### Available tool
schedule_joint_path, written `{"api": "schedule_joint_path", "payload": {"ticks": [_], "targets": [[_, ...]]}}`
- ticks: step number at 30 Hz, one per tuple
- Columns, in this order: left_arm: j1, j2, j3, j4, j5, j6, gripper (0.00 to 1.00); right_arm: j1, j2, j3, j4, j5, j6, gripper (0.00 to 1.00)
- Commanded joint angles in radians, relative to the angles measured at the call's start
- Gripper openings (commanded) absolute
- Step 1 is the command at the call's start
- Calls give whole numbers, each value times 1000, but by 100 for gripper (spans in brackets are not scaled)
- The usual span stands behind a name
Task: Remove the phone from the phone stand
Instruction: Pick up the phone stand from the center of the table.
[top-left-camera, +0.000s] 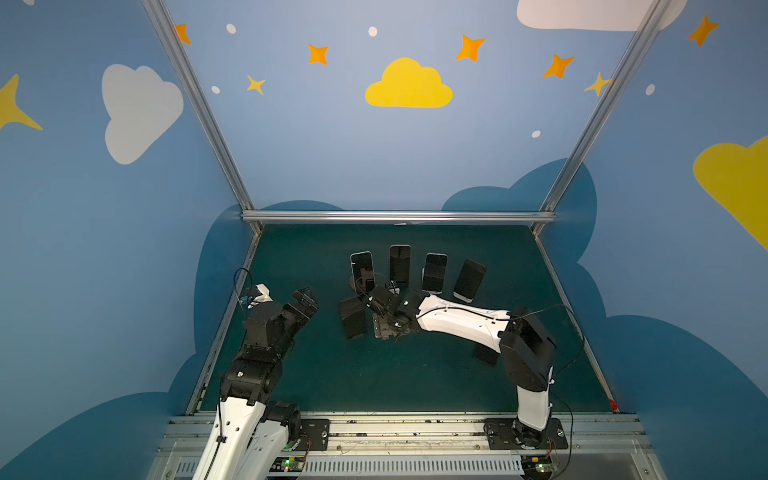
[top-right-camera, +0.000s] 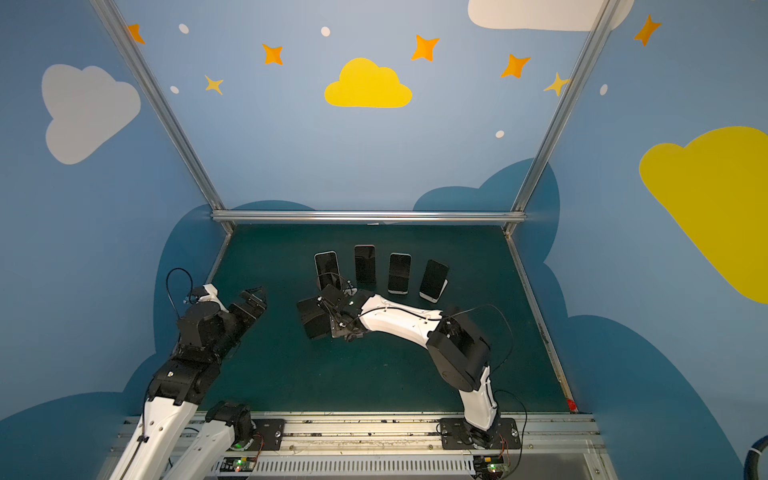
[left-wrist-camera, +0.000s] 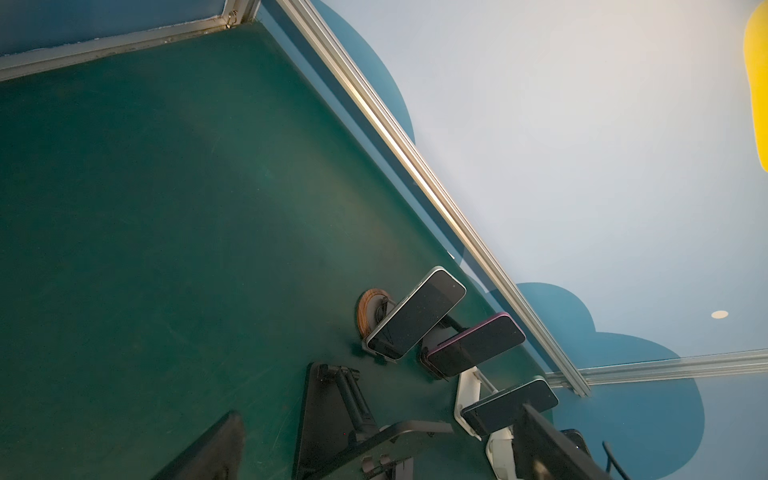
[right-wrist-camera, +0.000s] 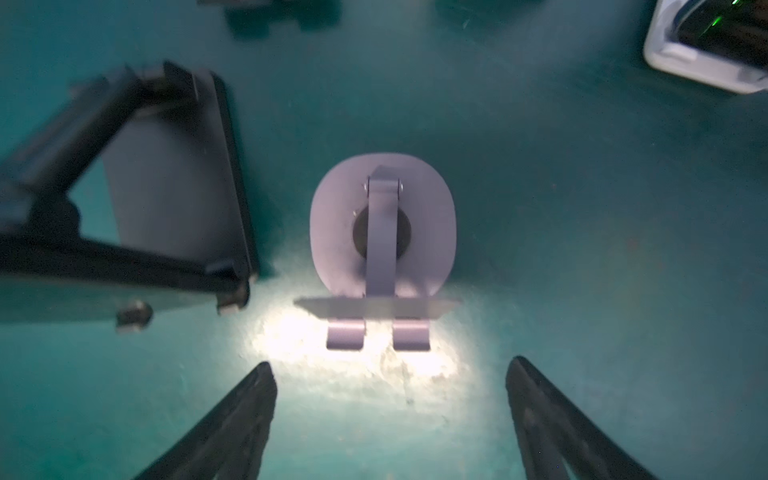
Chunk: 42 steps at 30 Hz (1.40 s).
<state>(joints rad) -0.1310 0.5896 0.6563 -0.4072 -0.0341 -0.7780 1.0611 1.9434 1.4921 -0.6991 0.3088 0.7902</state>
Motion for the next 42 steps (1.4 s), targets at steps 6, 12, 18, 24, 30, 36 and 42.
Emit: {"api": "schedule_joint_path", "payload": {"ticks": [6, 12, 18, 24, 30, 36, 42], "targets": [[-5, -5, -9, 10, 8, 16, 100, -29, 67, 1, 52, 13, 77, 84], [-7, -4, -9, 8, 7, 19, 100, -32, 108, 17, 59, 24, 80, 70], [-7, -5, -7, 7, 8, 19, 100, -33, 140, 32, 72, 31, 78, 69], [-7, -4, -6, 7, 7, 22, 100, -23, 137, 39, 71, 66, 42, 56], [-7, -2, -6, 10, 8, 23, 100, -6, 107, 33, 48, 109, 15, 54], [-8, -2, -4, 8, 7, 27, 100, 0, 33, -19, 31, 131, -4, 54], [-7, -7, -4, 10, 7, 28, 100, -15, -111, -150, -5, 160, 5, 53]]}}
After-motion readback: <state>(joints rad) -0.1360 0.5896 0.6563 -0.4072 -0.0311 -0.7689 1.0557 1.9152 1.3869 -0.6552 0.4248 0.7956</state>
